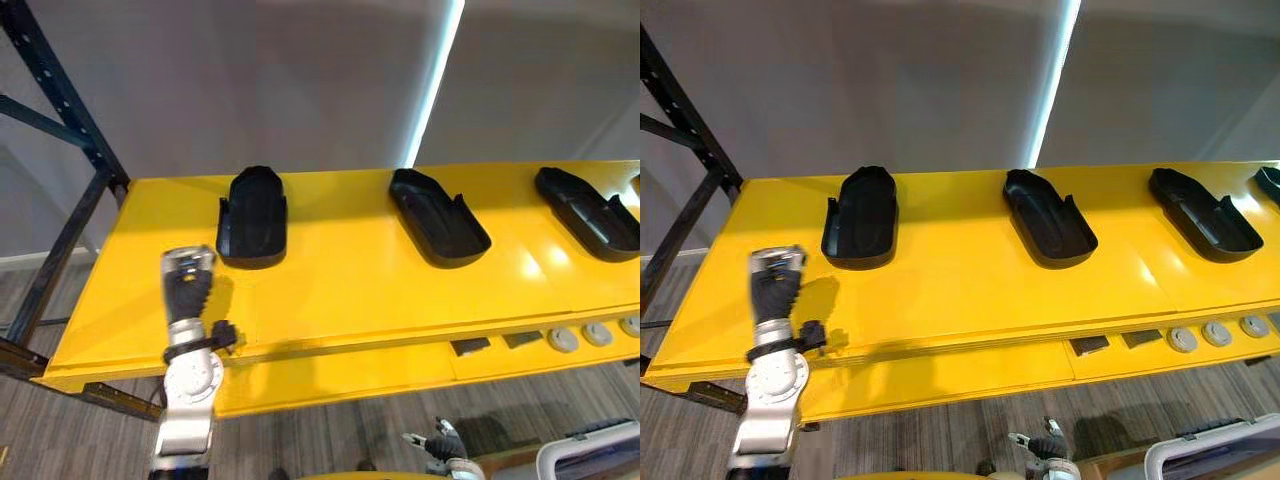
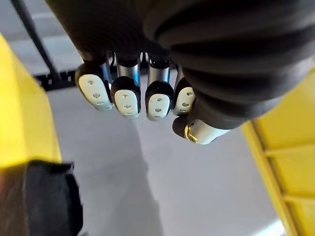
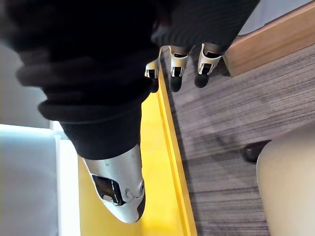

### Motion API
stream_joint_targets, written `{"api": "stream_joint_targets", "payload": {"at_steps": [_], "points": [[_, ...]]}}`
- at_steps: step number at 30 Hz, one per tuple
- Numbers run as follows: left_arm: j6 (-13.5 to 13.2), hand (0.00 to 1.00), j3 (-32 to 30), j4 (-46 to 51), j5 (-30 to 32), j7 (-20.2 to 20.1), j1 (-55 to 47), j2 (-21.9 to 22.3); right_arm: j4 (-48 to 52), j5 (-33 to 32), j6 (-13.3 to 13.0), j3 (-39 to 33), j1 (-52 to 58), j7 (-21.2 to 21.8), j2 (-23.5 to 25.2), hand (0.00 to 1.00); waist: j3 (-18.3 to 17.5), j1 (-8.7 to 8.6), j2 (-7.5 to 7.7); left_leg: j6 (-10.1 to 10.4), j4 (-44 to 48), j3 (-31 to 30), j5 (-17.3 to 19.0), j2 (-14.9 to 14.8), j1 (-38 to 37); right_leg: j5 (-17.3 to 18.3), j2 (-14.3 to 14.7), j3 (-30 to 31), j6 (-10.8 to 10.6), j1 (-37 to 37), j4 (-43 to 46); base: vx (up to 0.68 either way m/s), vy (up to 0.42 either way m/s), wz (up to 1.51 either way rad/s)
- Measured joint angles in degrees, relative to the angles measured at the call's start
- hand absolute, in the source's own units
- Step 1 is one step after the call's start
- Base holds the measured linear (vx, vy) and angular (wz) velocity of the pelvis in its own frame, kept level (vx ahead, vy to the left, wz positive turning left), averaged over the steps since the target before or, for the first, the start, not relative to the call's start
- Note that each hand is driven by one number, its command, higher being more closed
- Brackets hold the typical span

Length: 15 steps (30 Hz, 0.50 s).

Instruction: Walk over and take plastic housings, then place them on the shelf

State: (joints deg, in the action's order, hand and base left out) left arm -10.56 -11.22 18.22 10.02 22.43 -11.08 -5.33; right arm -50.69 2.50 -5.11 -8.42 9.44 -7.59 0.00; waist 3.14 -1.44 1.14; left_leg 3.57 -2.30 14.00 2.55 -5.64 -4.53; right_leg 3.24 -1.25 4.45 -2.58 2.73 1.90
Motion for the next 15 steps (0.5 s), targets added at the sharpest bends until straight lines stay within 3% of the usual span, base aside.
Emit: {"api": "stream_joint_targets", "payload": {"at_steps": [6, 8, 11, 12, 15], "points": [[-1.4, 1.00, -10.3, 1.9, -9.8, 2.2, -7.5, 3.1, 1.5, -0.2, 0.4, 0.0, 1.3, -0.3, 0.9, 0.00, -0.2, 2.57, 0.35, -0.2, 1.4, -1.5, 0.1, -0.1, 0.8, 1.4, -0.3, -2.8, -0.1, 0.3, 1.3, 0.02, -0.025, 0.22], [-1.0, 1.00, -11.8, -0.6, -9.8, 2.4, -10.1, 4.1, 2.6, -0.2, 0.6, 0.1, 1.6, -0.4, 0.9, 0.00, -0.2, 2.76, 0.36, -0.2, 3.9, -1.9, 1.6, -0.3, 1.9, 1.4, -0.5, -3.1, -0.1, 0.5, 1.3, 0.04, 0.000, 0.09], [1.9, 1.00, -12.1, -11.7, -9.8, -0.2, -10.5, 5.3, 4.5, -0.1, 1.0, 0.6, 1.8, -0.5, 0.9, 0.00, -0.3, 3.30, 0.05, -0.3, 8.5, -2.1, 5.0, -0.5, 3.0, 2.0, -0.8, -3.9, -0.1, 1.6, 1.6, 0.00, 0.000, 0.00], [2.8, 0.00, -12.0, -17.0, -10.0, -1.5, -10.2, 5.7, 5.0, -0.1, 1.1, 0.6, 2.0, -0.5, 0.9, 0.00, -0.3, 3.49, 0.14, -0.4, 9.8, -2.1, 6.0, -0.5, 3.2, 2.6, -1.0, -3.9, -0.1, 1.6, 2.3, 0.00, 0.000, 0.00], [5.3, 0.00, -11.9, -30.9, -10.5, -4.8, -9.4, 5.8, 6.7, -0.1, 1.5, 0.6, 2.5, -0.5, 1.0, 0.00, -0.7, 3.67, 0.52, -0.5, 12.5, -2.1, 6.9, -0.7, 4.0, 3.1, -1.2, -4.3, -0.4, 1.7, 3.1, 0.03, 0.018, -0.01]]}}
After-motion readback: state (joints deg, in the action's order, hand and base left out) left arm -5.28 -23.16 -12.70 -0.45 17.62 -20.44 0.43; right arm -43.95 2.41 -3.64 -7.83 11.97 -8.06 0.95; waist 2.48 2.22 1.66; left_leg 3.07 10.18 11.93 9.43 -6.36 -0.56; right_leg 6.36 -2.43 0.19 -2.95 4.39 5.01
